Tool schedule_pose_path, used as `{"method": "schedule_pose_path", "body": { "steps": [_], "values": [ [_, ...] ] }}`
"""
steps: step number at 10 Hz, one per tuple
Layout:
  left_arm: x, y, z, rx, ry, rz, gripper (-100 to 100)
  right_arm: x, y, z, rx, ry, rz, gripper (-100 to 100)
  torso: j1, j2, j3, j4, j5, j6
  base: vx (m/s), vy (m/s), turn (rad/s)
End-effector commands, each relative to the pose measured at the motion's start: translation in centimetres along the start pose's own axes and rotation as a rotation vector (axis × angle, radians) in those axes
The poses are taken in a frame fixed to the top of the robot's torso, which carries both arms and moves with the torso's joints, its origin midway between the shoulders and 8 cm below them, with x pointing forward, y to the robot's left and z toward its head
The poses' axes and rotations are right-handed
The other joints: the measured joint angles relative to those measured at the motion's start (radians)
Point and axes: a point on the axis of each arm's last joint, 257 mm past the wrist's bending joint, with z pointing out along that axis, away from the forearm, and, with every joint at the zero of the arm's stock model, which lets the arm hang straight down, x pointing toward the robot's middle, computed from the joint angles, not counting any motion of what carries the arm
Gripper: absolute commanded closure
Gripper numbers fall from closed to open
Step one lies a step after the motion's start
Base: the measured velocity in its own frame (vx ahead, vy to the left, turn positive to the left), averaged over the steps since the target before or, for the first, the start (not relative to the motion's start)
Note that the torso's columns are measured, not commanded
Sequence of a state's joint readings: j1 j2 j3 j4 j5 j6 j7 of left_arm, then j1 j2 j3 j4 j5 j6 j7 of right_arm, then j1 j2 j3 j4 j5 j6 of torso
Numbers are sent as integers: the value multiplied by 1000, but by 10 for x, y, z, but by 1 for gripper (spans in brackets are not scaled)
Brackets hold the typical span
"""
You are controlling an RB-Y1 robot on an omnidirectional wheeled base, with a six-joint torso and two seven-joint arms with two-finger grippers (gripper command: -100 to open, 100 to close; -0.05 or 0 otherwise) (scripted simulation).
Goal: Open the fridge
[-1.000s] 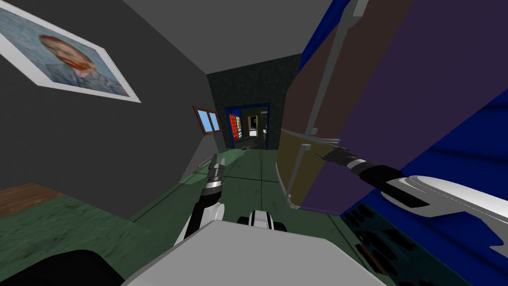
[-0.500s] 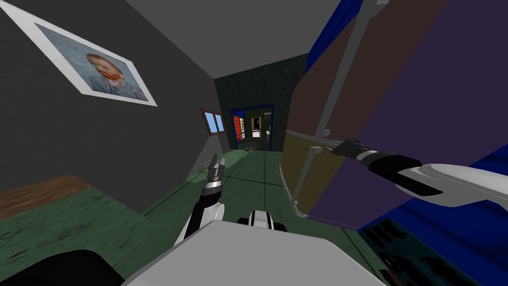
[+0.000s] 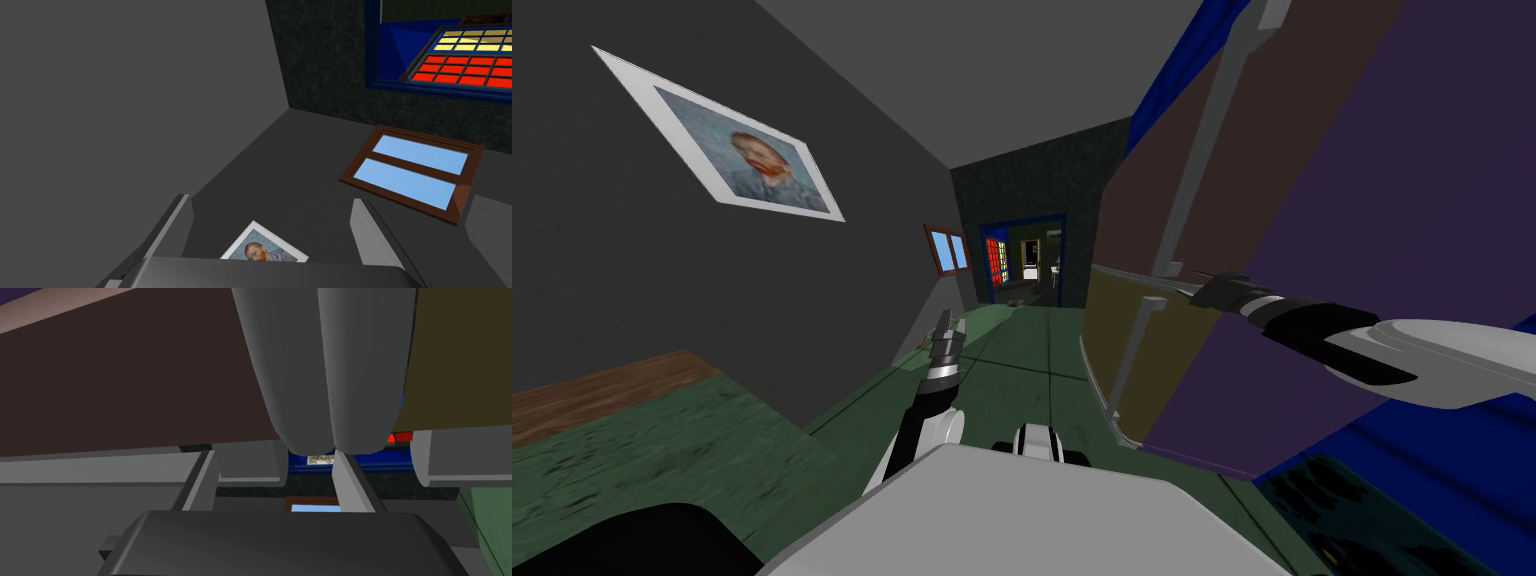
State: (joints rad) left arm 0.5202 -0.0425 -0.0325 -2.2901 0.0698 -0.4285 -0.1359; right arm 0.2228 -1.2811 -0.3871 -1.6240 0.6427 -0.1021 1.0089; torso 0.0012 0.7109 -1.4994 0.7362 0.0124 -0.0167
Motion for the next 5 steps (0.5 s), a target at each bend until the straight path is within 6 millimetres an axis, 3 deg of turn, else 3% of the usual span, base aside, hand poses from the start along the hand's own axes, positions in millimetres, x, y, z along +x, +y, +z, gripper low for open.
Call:
{"method": "schedule_pose_path", "body": {
  "steps": [1,5],
  "values": [
    [0,0,0,0,0,0,0,-4,-30,6,46,5,-29,-100,0,-1,-2,0,2,-2,0,7,-18],
    [0,0,0,0,0,0,0,-3,-35,7,51,9,-45,-100,1,-3,-3,2,5,-3,3,1,10]
  ]
}}
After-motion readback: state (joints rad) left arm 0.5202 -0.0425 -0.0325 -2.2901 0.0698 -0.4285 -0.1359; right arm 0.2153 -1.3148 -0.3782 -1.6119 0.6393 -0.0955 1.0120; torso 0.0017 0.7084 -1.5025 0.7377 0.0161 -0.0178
